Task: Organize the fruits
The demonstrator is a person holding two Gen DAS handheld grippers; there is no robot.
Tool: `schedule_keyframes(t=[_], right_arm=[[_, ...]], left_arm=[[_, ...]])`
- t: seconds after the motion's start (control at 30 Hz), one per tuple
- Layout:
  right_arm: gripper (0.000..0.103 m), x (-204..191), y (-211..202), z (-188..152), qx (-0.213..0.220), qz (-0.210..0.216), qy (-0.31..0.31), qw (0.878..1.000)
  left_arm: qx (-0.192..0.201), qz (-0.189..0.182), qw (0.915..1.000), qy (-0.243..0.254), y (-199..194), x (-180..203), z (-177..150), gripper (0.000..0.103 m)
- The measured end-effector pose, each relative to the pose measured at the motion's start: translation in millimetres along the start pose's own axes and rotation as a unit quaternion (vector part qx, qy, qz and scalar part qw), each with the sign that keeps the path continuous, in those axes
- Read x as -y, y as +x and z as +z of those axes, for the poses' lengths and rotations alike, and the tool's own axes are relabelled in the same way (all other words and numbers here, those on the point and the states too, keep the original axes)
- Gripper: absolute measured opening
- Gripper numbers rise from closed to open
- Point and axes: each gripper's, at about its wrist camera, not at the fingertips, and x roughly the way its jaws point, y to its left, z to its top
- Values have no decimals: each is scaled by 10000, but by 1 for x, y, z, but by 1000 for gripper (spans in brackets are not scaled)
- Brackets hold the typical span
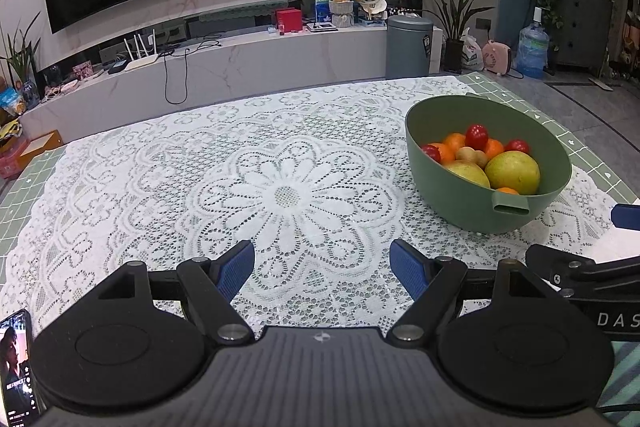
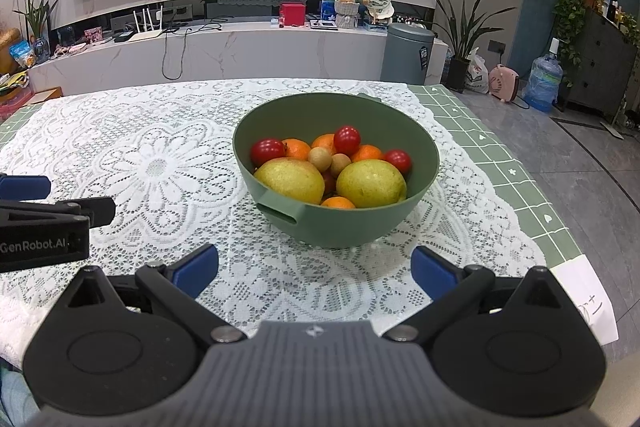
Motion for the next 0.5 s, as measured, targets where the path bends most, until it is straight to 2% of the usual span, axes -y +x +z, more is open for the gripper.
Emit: schedule_keyframes(t=[0.5], right_arm=[[99,-3,0,-4,-39,21,-10,10000]], left_arm=[[17,-5,10000,-43,-3,-2,0,90]])
